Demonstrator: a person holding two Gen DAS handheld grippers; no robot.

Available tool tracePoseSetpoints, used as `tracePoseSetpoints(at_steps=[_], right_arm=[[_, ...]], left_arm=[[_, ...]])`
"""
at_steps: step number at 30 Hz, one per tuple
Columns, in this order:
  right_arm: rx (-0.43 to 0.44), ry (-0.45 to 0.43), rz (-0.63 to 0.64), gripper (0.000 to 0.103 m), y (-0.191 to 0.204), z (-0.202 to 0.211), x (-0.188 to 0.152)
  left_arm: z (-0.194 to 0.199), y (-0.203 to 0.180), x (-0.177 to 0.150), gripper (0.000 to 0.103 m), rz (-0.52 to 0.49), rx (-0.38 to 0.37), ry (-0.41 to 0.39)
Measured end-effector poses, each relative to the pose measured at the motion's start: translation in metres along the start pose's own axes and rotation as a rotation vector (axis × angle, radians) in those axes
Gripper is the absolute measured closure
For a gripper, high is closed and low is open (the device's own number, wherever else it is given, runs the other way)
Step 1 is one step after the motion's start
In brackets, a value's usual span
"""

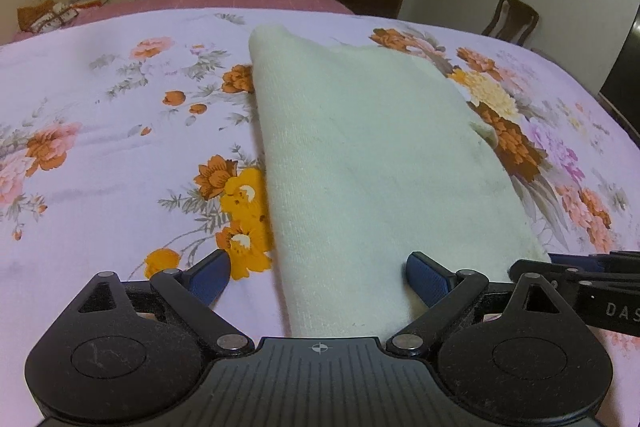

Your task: Fold small clothes

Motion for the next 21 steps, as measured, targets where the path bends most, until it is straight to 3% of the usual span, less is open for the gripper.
tracePoseSetpoints(at_steps=[3,7,10,15,21], right_arm=[[0.019,0.007,-0.008,0.066,-0.001,0.006,0.001],[0.063,-0.022,-0.041,0.048,-0.006,0.014,0.01],[0.092,-0.042,-0.059,0.042,-0.01,0.015,0.023],[0.123,-0.056,-0.094,0.034,-0.02,0.009,0.049],[0.211,-0.047,-0.187,0.032,-0.039,-0.013,0.08]], left_arm=[[0.001,0.002,0.005,0.009,0.029,-0.011,0.022],[0.001,0.003,0.012,0.009,0.052,-0.007,0.037],[0.003,0.007,0.021,0.009,0.079,-0.021,0.014],[-0.003,0.019,0.045,0.009,0.146,-0.046,-0.004],[-0.028,0.028,0.071,0.009,0.225,-0.141,0.023]])
Point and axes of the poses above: each gripper's, at about its wrist camera, not at the fingertips, and z roughly against the way its jaws point, y to its left, x to its top, the point moved 3 cm from there along -z, roughly the way its jaws point, and after that the axes turned 14 degrees about y, right-handed, at the moved point
